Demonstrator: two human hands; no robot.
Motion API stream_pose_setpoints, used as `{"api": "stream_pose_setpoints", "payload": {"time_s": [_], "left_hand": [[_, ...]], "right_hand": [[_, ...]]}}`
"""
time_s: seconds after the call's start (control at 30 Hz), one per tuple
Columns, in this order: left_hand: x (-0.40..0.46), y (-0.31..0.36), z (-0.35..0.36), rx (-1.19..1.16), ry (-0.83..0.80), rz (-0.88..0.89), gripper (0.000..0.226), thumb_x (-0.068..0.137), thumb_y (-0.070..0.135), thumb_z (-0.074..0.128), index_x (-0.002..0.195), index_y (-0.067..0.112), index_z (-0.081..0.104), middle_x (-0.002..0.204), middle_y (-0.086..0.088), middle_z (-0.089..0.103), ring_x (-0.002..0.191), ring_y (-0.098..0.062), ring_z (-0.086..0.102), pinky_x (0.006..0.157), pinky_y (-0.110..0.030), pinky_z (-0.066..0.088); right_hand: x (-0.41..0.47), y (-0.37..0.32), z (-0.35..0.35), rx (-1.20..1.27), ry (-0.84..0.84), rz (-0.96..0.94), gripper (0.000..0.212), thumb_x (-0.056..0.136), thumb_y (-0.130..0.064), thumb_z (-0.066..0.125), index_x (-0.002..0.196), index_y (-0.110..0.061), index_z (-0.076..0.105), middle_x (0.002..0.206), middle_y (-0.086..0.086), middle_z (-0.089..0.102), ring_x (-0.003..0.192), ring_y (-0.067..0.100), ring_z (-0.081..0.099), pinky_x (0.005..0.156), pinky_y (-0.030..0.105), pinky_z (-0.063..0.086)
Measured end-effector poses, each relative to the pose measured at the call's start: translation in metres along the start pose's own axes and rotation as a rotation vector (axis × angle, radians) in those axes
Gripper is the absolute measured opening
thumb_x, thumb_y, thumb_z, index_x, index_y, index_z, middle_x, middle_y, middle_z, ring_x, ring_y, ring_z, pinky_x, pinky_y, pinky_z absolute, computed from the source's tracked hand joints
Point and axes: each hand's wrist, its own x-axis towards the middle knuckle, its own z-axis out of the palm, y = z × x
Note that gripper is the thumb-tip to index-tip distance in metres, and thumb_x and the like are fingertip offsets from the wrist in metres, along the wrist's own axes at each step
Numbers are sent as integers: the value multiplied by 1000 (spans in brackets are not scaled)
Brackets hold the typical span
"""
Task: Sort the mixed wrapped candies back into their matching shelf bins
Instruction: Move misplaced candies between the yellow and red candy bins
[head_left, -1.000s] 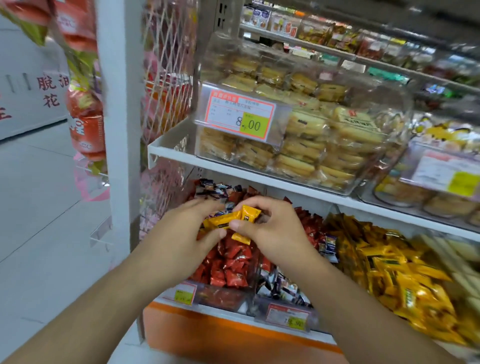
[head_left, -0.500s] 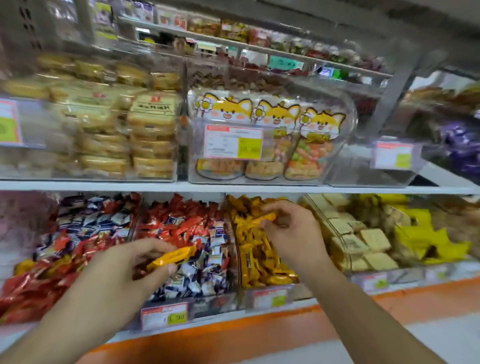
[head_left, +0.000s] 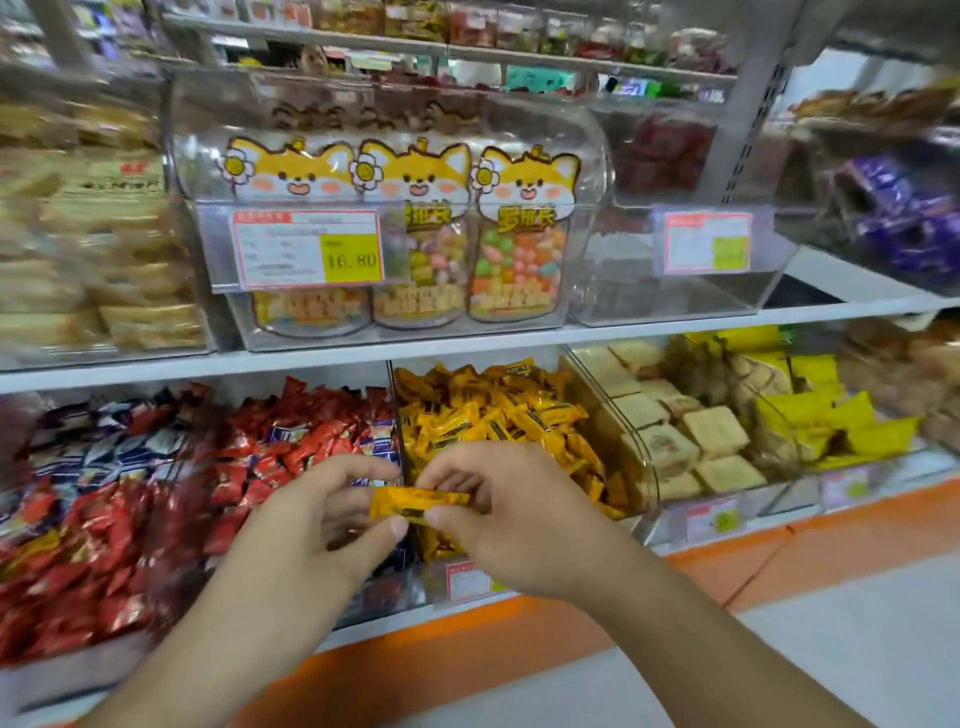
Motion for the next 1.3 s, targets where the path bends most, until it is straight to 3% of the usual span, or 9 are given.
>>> {"api": "stream_pose_setpoints", "payload": {"time_s": [0.2, 0.37, 0.5, 0.6, 0.67, 0.73, 0.8, 1.1, 1.3], "left_hand": [[-8, -5, -9, 111, 55, 62, 33, 94, 27, 70, 118, 45, 58, 114, 30, 65, 102, 6, 64, 90, -26, 51], [-16, -14, -29, 166, 76, 61, 35, 94, 26, 70, 118, 48, 57, 113, 33, 63, 103, 7, 63, 92, -28, 51], [-19, -24, -49, 236, 89, 57, 34, 94, 29, 70, 117, 49, 56, 112, 38, 60, 103, 10, 61, 93, -28, 53], [-22, -33, -61, 286, 109, 73, 35, 93, 30, 71, 116, 51, 55, 110, 44, 55, 104, 14, 58, 90, -25, 52], [-24, -41, -71, 330, 127, 74, 34, 92, 33, 72, 114, 53, 55, 108, 44, 57, 103, 17, 57, 87, -21, 51], [-27, -50, -82, 358, 156, 48, 35, 90, 33, 74, 111, 55, 57, 103, 36, 64, 99, 16, 58, 83, -18, 50], [-30, -62, -95, 401, 203, 31, 35, 88, 32, 76, 110, 54, 59, 103, 34, 66, 95, 12, 62, 84, -20, 50], [-43, -123, -187, 624, 372, 27, 58, 90, 33, 73, 144, 25, 53, 143, 3, 57, 132, -20, 52, 108, -33, 38], [-52, -170, -236, 593, 231, -211, 103, 81, 74, 40, 164, 30, 1, 172, 6, 5, 158, -13, 8, 127, -34, 12]], "right_hand": [[8, 33, -34, -117, 382, 222, 19, 96, -29, 71, 115, -30, 71, 108, -16, 68, 87, 0, 60, 65, 8, 43], [11, 35, -31, -179, 368, 324, 40, 96, -30, 69, 135, -30, 62, 123, -5, 69, 50, 3, 59, 41, 12, 39], [11, 18, -17, -216, 311, 267, 37, 99, -26, 67, 135, -24, 62, 137, -2, 62, 71, 1, 59, 56, 7, 37], [14, 9, -4, -199, 263, 255, 35, 101, -23, 64, 135, -23, 61, 141, 0, 58, 56, -5, 39, 45, 8, 30], [15, 1, 4, -209, 216, 228, 34, 102, -23, 63, 136, -25, 61, 147, -2, 54, 62, -4, 47, 53, 9, 36], [16, -10, 12, -213, 161, 184, 35, 104, -23, 61, 139, -25, 58, 150, -3, 51, 102, 8, 64, 78, 16, 51], [19, -21, 21, -213, 115, 149, 37, 105, -23, 59, 141, -24, 57, 151, -5, 49, 133, 17, 53, 104, 30, 50], [53, -76, 72, -277, 65, -55, 31, 103, -28, 60, 134, -31, 63, 138, -16, 58, 133, 4, 49, 111, 18, 37], [74, -108, 119, -304, -31, -215, 29, 101, -27, 61, 129, -33, 65, 129, -22, 60, 125, -5, 48, 110, 9, 33]]}}
